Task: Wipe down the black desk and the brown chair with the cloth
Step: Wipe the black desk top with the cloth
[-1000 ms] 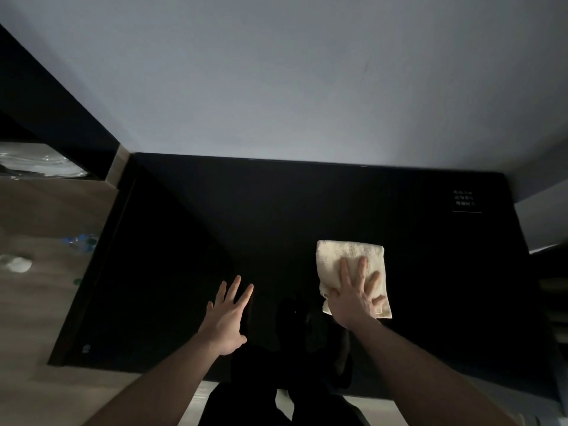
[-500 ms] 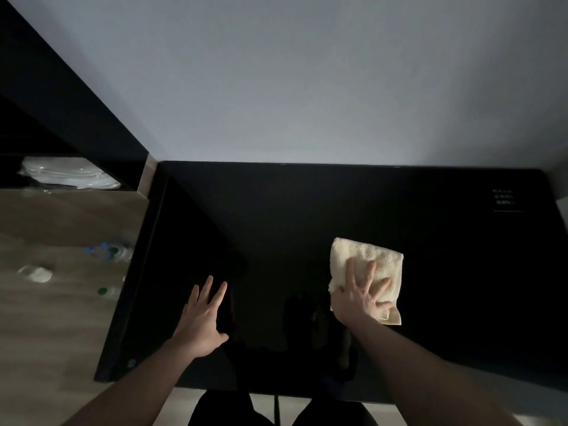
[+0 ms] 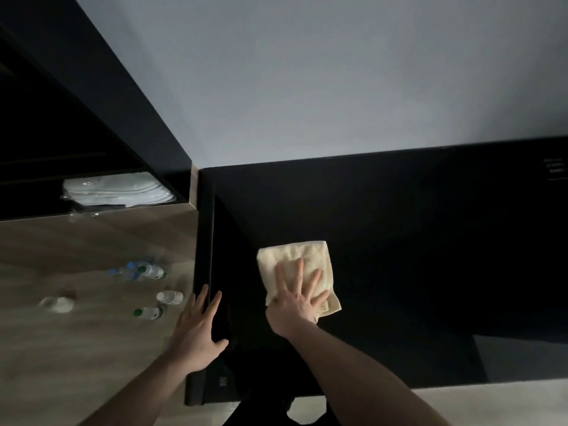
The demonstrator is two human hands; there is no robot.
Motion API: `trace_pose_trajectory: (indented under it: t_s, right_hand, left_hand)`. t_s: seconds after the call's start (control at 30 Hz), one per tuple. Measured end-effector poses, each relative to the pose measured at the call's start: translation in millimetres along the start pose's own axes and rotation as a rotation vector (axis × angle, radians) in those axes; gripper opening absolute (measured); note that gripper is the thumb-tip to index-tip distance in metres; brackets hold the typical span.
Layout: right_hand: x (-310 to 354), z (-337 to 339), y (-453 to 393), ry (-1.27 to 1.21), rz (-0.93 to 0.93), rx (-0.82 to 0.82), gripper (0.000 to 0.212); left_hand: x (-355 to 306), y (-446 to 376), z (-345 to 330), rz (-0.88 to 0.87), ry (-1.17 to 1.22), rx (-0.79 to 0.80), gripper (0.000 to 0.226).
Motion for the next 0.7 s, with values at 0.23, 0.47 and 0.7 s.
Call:
trace_pose_trajectory:
  t_s: [0.23,0.47,0.7]
  right_hand:
    - [35.8,-2.1,12.4,-0.188,0.13,0.097,0.087]
    - [-76.3,23.3,41.7,-0.152,-0.007,-0.211,0.085]
    - [-159.3,-15.3,71.4,0.024,-0.222,-0.093,0.107]
  left_hand:
    - [9.1,-2.2,21.0,-0.063,0.089,-0.101,0.105]
    - [-97.2,-41.6,34.1,-0.32,0.122,-0.137,0.087]
    - [-134.9,-74.1,-13.1,-0.267,-0.124,0.172,0.127]
Point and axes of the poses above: each hand's wrist, its own y-axis away from the middle knuckle, its own z-axis out of the back of the hand, x = y × z, the point moved 5 cm from there along -y, towards the middle knuckle, and after that the axes turned 11 degrees about -x, right-handed, at the moved point
